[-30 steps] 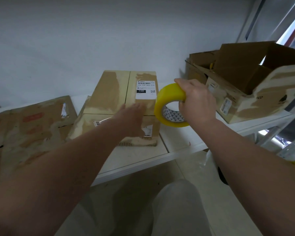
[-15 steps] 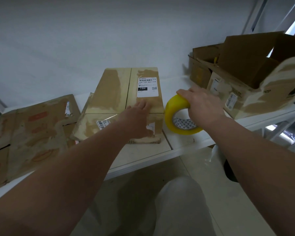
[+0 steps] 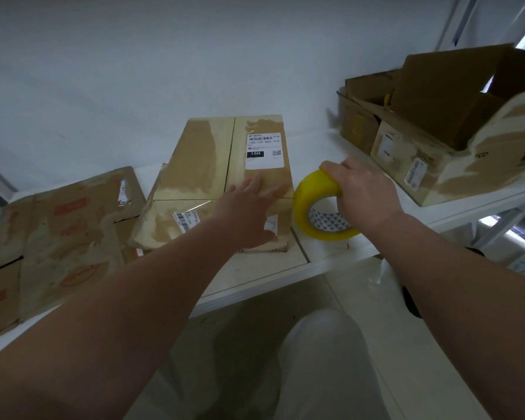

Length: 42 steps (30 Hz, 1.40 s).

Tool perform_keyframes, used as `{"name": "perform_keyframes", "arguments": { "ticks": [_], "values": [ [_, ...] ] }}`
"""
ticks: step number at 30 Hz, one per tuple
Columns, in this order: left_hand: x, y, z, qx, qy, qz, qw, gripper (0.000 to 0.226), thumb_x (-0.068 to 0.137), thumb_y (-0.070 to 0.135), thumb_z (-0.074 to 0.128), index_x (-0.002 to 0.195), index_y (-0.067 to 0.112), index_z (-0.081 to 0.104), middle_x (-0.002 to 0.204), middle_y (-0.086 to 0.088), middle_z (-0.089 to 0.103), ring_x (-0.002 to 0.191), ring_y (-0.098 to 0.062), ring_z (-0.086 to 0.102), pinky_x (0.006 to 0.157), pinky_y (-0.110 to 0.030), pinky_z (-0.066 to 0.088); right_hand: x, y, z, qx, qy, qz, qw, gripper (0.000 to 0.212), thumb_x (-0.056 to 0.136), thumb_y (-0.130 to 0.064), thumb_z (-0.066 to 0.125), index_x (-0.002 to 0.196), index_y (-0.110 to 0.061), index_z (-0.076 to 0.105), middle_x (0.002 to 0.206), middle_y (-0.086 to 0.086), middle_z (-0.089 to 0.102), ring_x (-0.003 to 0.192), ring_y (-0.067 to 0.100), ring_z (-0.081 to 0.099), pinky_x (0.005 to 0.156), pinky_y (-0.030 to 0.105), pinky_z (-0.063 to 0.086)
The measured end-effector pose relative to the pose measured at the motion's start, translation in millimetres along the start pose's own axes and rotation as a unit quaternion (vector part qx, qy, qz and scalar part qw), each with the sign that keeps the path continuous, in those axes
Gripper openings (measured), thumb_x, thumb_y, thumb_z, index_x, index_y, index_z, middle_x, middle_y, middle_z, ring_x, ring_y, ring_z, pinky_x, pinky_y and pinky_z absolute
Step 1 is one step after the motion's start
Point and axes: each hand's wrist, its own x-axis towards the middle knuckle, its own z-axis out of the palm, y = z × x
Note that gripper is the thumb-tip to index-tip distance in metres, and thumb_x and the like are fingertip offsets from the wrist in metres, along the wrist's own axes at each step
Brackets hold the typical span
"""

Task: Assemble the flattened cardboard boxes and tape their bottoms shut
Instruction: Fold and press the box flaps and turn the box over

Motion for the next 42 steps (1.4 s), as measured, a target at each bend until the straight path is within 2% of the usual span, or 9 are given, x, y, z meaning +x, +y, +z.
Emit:
{"name": "perform_keyframes", "arguments": {
  "ticks": [12,21,23,27,28,32,36,38,42],
  "values": [
    [-32.1,-19.9,9.5,-0.040,0.025,0.066,0.997,0.087,0.081,0.042,0.068,0.151,0.034,0.016,0.159,-0.009,0.004,0.147,-0.025,0.006,0.116,-0.044,0.011,-29.1,-40.1,-39.6,-0.055,-0.060,-0.006,0.997,0.047,0.083,-0.023,0.058,0.129,-0.023,0.052,0.116,0.006,0.055,0.104,0.031,0.053,0.070,0.034,0.040],
    [-43.3,-47.5,13.6,-0.012,0.079,0.006,0.997,0.071,0.081,0.050,0.064,0.138,0.019,0.034,0.152,-0.003,0.029,0.142,-0.021,0.027,0.114,-0.054,0.010,-15.4,-110.5,-26.9,0.107,-0.135,0.062,0.983,0.046,0.077,-0.033,0.063,0.119,-0.020,0.048,0.109,0.000,0.054,0.097,0.024,0.056,0.072,0.033,0.044],
    [-41.6,-56.3,15.5,-0.020,0.097,0.019,0.995,0.069,0.080,0.042,0.066,0.138,0.019,0.035,0.142,-0.003,0.039,0.134,-0.023,0.038,0.110,-0.049,0.022,-11.2,-113.6,-27.7,0.214,-0.200,0.089,0.952,0.046,0.075,-0.031,0.070,0.116,-0.022,0.051,0.103,-0.003,0.054,0.095,0.019,0.055,0.073,0.032,0.046],
    [-38.1,-66.1,18.2,-0.043,0.075,0.047,0.995,0.083,0.077,0.035,0.073,0.145,0.015,0.029,0.142,-0.006,0.038,0.129,-0.026,0.041,0.104,-0.041,0.038,-15.0,-101.9,-27.4,0.502,-0.367,0.168,0.765,0.032,0.078,-0.048,0.070,0.103,-0.032,0.058,0.108,-0.004,0.065,0.099,0.017,0.062,0.089,0.036,0.052],
    [-37.6,-67.7,18.7,-0.053,0.070,0.044,0.995,0.087,0.076,0.036,0.074,0.146,0.017,0.027,0.144,-0.006,0.036,0.130,-0.027,0.041,0.103,-0.041,0.040,-17.3,-99.6,-22.9,0.523,-0.365,0.187,0.747,0.036,0.080,-0.054,0.063,0.107,-0.032,0.057,0.112,-0.004,0.064,0.101,0.017,0.062,0.092,0.038,0.051],
    [-37.8,-70.5,15.4,-0.033,0.031,0.047,0.998,0.104,0.069,0.041,0.081,0.149,0.022,0.017,0.149,-0.003,0.027,0.131,-0.027,0.041,0.098,-0.040,0.046,-17.1,-100.5,-8.2,0.482,-0.331,0.211,0.784,0.055,0.087,-0.062,0.050,0.129,-0.026,0.051,0.121,0.001,0.060,0.108,0.023,0.057,0.098,0.041,0.046],
    [-41.1,-66.2,-0.1,-0.002,-0.031,0.030,0.999,0.113,0.068,0.026,0.082,0.152,0.021,0.008,0.153,-0.002,0.020,0.132,-0.025,0.040,0.096,-0.036,0.047,-19.3,-97.1,-12.2,0.384,-0.356,0.198,0.829,0.043,0.087,-0.062,0.050,0.109,-0.025,0.055,0.096,-0.004,0.060,0.086,0.014,0.057,0.075,0.028,0.044],
    [-39.4,-64.4,-7.9,0.002,-0.066,0.036,0.997,0.116,0.068,0.029,0.081,0.153,0.019,0.003,0.155,-0.003,0.016,0.130,-0.025,0.041,0.096,-0.033,0.046,-25.3,-94.5,-9.1,0.293,-0.372,0.189,0.860,0.050,0.088,-0.063,0.048,0.105,-0.017,0.057,0.099,0.001,0.059,0.083,0.017,0.055,0.073,0.029,0.042],
    [-29.9,-63.7,-21.8,-0.074,-0.161,0.003,0.984,0.103,0.080,0.044,0.067,0.153,0.015,0.000,0.157,-0.005,0.007,0.136,-0.029,0.031,0.107,-0.040,0.036,-30.5,-97.5,-2.6,0.290,-0.388,0.211,0.849,0.058,0.092,-0.060,0.044,0.119,-0.010,0.056,0.110,0.007,0.055,0.091,0.022,0.052,0.079,0.032,0.042]
  ]
}}
